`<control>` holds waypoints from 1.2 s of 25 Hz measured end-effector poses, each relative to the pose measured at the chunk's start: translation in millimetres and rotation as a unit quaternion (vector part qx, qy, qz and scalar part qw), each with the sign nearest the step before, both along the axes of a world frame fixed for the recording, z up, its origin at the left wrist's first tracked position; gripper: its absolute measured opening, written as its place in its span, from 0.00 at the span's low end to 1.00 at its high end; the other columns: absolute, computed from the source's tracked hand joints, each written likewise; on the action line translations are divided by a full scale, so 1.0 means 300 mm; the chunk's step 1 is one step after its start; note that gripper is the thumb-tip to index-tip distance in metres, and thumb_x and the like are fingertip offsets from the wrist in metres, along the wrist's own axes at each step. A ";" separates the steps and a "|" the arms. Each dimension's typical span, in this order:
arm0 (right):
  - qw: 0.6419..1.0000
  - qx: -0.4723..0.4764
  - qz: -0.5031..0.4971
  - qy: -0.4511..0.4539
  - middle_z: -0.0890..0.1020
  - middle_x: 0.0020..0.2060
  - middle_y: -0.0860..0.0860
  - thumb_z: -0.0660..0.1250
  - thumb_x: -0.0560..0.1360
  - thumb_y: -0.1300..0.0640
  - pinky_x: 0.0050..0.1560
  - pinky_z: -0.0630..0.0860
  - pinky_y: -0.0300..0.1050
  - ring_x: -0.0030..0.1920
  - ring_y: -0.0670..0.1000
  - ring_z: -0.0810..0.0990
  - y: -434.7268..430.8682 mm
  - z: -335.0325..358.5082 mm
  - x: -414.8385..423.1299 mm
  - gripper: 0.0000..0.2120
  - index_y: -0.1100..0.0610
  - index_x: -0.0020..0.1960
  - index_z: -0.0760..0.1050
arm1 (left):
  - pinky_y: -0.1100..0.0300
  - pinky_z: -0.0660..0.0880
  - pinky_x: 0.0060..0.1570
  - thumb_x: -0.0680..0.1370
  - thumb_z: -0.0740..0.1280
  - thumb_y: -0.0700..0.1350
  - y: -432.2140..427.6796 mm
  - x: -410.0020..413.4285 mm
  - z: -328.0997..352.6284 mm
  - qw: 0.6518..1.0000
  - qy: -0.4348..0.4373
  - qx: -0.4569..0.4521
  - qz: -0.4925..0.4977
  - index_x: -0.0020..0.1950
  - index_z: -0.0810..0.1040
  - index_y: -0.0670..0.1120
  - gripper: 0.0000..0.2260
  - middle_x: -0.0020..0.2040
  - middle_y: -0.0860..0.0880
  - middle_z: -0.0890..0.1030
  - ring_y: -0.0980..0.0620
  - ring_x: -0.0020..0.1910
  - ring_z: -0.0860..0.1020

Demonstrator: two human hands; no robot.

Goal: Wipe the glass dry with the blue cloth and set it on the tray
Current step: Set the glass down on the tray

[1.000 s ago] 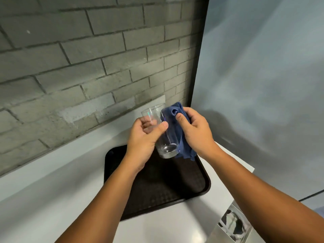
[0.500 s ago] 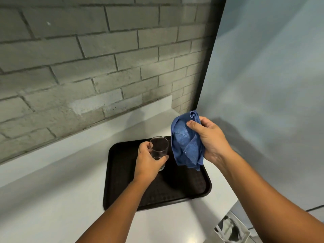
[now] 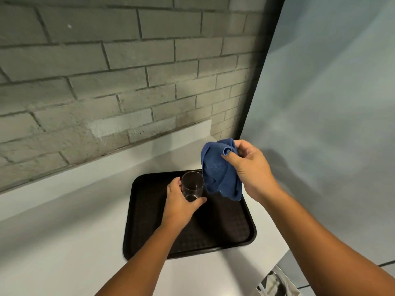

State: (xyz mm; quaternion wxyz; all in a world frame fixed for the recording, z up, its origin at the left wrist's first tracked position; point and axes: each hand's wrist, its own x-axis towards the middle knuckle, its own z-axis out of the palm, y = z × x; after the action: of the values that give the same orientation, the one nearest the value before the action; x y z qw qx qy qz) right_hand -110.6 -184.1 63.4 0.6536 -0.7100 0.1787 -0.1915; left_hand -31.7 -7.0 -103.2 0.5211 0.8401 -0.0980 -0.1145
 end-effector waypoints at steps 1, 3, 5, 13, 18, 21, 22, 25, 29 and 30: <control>0.999 -0.044 0.006 -0.003 0.90 0.52 0.52 0.72 0.82 0.59 0.56 0.87 0.55 0.55 0.54 0.89 0.005 0.002 0.002 0.07 0.49 0.57 0.84 | 0.55 0.72 0.77 0.72 0.88 0.54 0.021 -0.008 0.009 1.000 -0.013 0.008 0.000 0.88 0.64 0.45 0.51 0.85 0.45 0.68 0.46 0.81 0.74; 0.992 -0.123 0.011 -0.016 0.88 0.49 0.49 0.71 0.81 0.61 0.52 0.84 0.49 0.51 0.49 0.87 0.024 0.009 0.006 0.10 0.46 0.55 0.83 | 0.63 0.67 0.76 0.77 0.82 0.58 0.070 -0.033 0.053 0.996 -0.082 -0.018 0.035 0.88 0.66 0.49 0.44 0.85 0.48 0.70 0.53 0.81 0.72; 0.977 -0.211 0.008 -0.031 0.85 0.50 0.46 0.71 0.79 0.61 0.53 0.79 0.40 0.51 0.42 0.84 0.054 0.018 0.020 0.14 0.40 0.52 0.81 | 0.75 0.67 0.70 0.80 0.73 0.67 0.099 -0.065 0.139 0.983 -0.121 -0.113 0.075 0.77 0.75 0.62 0.27 0.77 0.57 0.78 0.65 0.75 0.76; 0.892 -0.433 0.097 -0.089 0.76 0.52 0.45 0.75 0.79 0.57 0.55 0.77 0.33 0.52 0.44 0.79 0.351 0.012 0.106 0.17 0.51 0.67 0.83 | 0.46 0.84 0.66 0.68 0.80 0.76 0.214 -0.119 0.442 0.903 0.115 -0.412 0.038 0.66 0.90 0.52 0.36 0.65 0.42 0.91 0.45 0.67 0.88; 0.886 -0.345 0.302 -0.072 0.80 0.53 0.44 0.72 0.78 0.48 0.58 0.77 0.32 0.55 0.42 0.82 0.540 -0.046 0.125 0.22 0.50 0.71 0.81 | 0.40 0.77 0.78 0.87 0.71 0.46 0.434 -0.096 0.372 0.895 0.121 -0.398 0.164 0.68 0.86 0.43 0.12 0.66 0.35 0.89 0.39 0.70 0.86; 0.915 -0.253 0.310 -0.054 0.84 0.55 0.46 0.75 0.79 0.53 0.61 0.81 0.39 0.55 0.45 0.85 0.586 -0.083 0.145 0.15 0.52 0.65 0.85 | 0.39 0.76 0.75 0.90 0.64 0.39 0.616 -0.066 0.297 0.908 0.144 -0.321 0.227 0.63 0.85 0.42 0.10 0.66 0.34 0.88 0.36 0.69 0.85; 0.921 -0.246 0.299 -0.045 0.84 0.54 0.45 0.75 0.80 0.55 0.60 0.82 0.40 0.54 0.45 0.85 0.592 -0.095 0.150 0.11 0.52 0.62 0.86 | 0.41 0.78 0.70 0.89 0.64 0.40 0.671 -0.053 0.275 0.912 0.154 -0.291 0.243 0.59 0.85 0.43 0.09 0.61 0.36 0.89 0.38 0.65 0.85; 0.926 -0.252 0.282 -0.014 0.85 0.53 0.44 0.73 0.82 0.57 0.56 0.80 0.35 0.52 0.44 0.85 0.608 -0.128 0.148 0.07 0.51 0.58 0.87 | 0.52 0.77 0.48 0.83 0.64 0.43 0.806 -0.012 0.203 0.915 0.187 -0.241 0.265 0.47 0.82 0.44 0.10 0.38 0.50 0.88 0.46 0.46 0.83; 0.922 -0.271 0.277 -0.001 0.87 0.49 0.44 0.72 0.83 0.56 0.48 0.75 0.26 0.46 0.38 0.84 0.596 -0.151 0.139 0.06 0.51 0.56 0.87 | 0.54 0.77 0.44 0.88 0.61 0.41 0.888 0.033 0.107 0.941 0.200 -0.112 0.251 0.53 0.84 0.42 0.12 0.44 0.47 0.89 0.43 0.51 0.84; 0.924 -0.268 0.274 0.003 0.88 0.48 0.44 0.71 0.83 0.56 0.47 0.75 0.26 0.45 0.37 0.83 0.586 -0.151 0.138 0.06 0.50 0.56 0.87 | 0.53 0.78 0.48 0.89 0.63 0.43 0.900 0.044 0.079 0.952 0.185 -0.049 0.237 0.60 0.83 0.40 0.10 0.53 0.43 0.88 0.40 0.57 0.84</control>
State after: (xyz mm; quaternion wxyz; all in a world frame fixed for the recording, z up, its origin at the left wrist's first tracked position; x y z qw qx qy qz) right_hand -69.3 -8.2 18.0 0.4650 -0.8807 -0.0790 -0.0438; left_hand -18.4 263.0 -79.4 0.5831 0.7764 0.1965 -0.1364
